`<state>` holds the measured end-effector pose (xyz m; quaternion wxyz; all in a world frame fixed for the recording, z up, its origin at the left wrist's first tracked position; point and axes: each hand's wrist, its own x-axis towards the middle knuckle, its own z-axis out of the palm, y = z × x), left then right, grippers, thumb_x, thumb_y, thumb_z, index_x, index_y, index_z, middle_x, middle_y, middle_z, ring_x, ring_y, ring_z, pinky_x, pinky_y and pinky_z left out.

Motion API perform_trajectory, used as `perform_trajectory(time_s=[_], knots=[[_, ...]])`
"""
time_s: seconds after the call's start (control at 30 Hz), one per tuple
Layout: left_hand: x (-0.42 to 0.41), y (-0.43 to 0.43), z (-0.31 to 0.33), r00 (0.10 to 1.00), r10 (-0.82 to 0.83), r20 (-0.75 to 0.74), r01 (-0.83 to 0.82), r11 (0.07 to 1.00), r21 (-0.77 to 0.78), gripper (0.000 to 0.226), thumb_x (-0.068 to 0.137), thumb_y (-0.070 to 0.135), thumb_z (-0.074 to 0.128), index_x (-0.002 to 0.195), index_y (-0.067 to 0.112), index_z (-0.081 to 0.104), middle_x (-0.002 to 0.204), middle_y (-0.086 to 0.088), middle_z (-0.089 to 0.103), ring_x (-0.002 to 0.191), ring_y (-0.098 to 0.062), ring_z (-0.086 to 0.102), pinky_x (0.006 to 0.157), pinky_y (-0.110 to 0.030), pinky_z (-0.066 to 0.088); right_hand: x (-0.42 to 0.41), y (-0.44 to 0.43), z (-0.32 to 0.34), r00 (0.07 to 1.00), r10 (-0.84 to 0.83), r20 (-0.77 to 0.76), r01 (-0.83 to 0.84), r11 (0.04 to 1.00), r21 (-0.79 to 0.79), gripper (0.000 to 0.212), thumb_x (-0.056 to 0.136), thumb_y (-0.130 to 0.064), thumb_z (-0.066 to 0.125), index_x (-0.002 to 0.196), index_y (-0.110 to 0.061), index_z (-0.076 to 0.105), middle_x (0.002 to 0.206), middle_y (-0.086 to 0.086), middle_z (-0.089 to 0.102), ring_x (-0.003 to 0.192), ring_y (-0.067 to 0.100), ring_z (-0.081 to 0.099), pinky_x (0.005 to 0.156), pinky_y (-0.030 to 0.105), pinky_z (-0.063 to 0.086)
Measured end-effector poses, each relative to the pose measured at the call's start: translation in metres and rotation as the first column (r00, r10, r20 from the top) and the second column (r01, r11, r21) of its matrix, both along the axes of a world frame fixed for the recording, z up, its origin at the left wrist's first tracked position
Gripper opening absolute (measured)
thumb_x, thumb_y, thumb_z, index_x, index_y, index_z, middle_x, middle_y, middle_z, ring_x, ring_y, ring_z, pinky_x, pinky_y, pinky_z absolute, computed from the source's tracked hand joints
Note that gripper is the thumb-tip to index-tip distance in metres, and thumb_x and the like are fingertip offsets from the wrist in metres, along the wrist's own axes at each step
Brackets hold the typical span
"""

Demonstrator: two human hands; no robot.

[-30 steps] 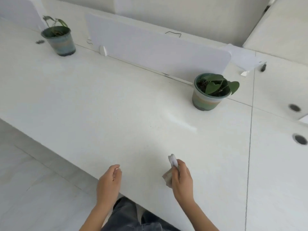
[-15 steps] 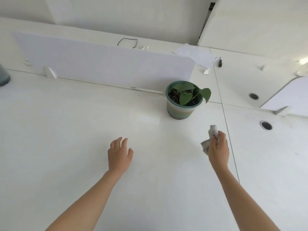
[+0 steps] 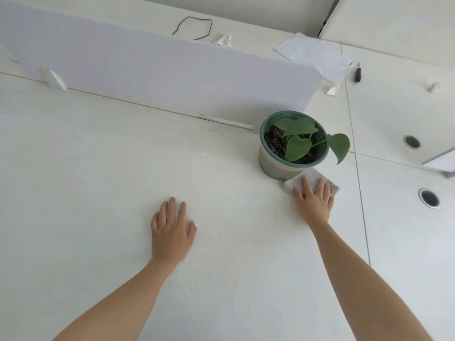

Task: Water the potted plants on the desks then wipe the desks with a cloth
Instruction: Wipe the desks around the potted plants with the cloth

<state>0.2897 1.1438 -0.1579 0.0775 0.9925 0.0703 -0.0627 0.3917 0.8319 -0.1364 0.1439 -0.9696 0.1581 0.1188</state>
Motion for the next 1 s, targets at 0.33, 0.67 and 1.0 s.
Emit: perform_trajectory(time_s=[0.33,0.67,1.0], knots=[[0.0,0.0,-0.007,0.991,0.045,0.129,-0.045,0.999,-0.007,0.051,0.08,0.032,0.035,0.116,0.003,0.058,0.126,-0.024,0.057,0.118,-0.033,0.036,0.093,-0.043,0.027,-0.07,0.105,-0.014,0.901,0.425,0.082,-0.419,0.904,-0.079,0.05,0.08,-0.042,0.038,0.127,-0.028,0.049,0.136,0.028,0.044,0.124,0.047,0.043,0.095,0.059,0.038],[-0.001,0.001,-0.014,0.981,0.042,0.191,-0.049,0.998,0.029,0.052,0.08,0.033,0.036,0.116,0.004,0.06,0.126,-0.024,0.058,0.119,-0.032,0.036,0.093,-0.044,0.028,0.055,0.183,-0.01,0.935,0.347,-0.069,-0.345,0.938,0.029,0.058,0.09,-0.055,0.026,0.142,-0.04,0.007,0.154,0.017,-0.013,0.141,0.034,-0.016,0.112,0.05,-0.012],[0.002,0.001,-0.01,0.994,0.041,0.102,-0.042,0.999,0.014,0.052,0.081,0.033,0.035,0.118,0.004,0.057,0.127,-0.023,0.056,0.118,-0.037,0.047,0.094,-0.044,0.028,-0.04,0.037,-0.02,0.739,0.673,0.022,-0.662,0.732,-0.161,0.053,0.092,-0.056,0.014,0.132,-0.034,0.04,0.141,0.025,0.039,0.128,0.044,0.038,0.097,0.056,0.039]])
